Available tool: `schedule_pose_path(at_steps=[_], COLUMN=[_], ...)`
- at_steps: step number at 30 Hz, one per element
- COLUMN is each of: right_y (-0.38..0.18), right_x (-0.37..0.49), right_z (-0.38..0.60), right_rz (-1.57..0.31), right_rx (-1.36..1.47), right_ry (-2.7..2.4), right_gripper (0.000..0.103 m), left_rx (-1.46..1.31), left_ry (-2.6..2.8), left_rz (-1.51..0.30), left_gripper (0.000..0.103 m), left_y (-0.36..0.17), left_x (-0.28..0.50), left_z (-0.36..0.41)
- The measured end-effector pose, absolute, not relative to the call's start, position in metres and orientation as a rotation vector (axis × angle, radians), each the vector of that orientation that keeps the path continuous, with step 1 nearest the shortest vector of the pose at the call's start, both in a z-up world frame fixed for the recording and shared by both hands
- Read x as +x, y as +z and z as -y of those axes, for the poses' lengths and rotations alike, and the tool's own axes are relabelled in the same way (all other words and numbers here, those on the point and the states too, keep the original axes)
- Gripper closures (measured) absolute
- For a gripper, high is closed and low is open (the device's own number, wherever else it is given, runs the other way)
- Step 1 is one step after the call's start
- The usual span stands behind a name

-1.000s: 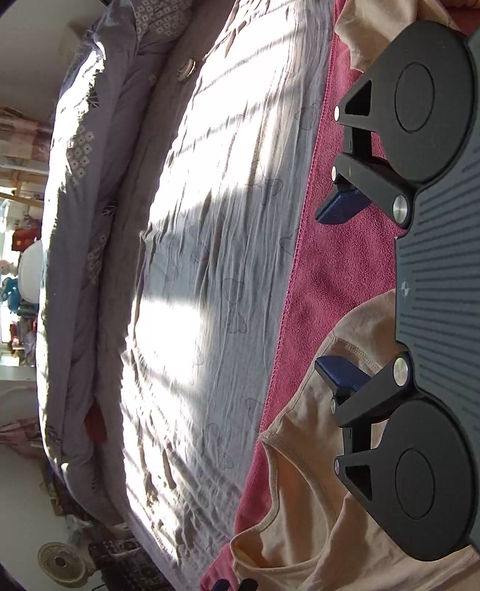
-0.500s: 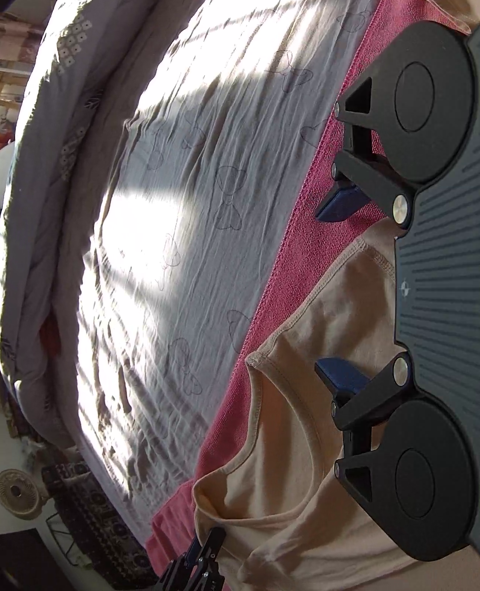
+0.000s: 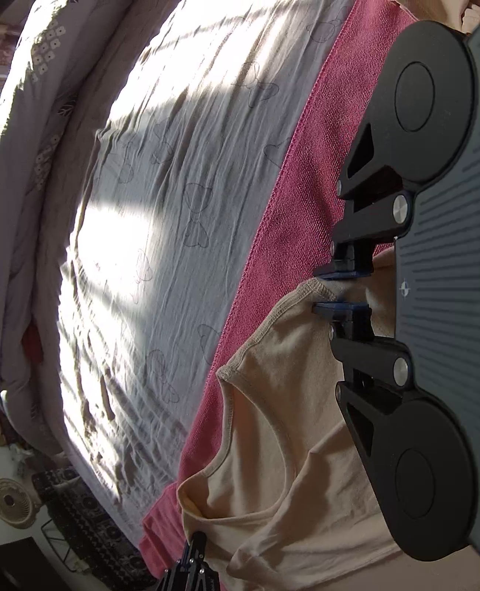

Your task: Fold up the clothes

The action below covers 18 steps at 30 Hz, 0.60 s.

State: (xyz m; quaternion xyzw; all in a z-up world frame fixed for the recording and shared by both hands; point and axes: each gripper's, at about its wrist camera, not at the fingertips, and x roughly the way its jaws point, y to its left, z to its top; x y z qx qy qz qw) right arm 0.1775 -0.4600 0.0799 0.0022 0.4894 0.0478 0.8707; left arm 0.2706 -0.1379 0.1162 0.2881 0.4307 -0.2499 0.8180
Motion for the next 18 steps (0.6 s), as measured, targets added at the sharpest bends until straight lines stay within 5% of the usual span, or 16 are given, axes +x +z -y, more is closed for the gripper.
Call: schedule_pose_path(at_steps=[8,18], right_y=[0.071,0.051], right_x=[0.169,0.174], right_z=[0.412,0.431], right_rz=[-0.937,-0.815], right_rx=[-0.439,-0.283], right_ry=[-0.01,-0.167], right_gripper=[0.093,0.08], left_rx=[0.757,0.35], left_ry=[-0.419,-0.239], left_rz=[-0.837,-0.964], left_gripper=[0.097,0.096], left_y=[0.107,0.093], left_x=[0.263,0.305], left_z=[0.147,0.131])
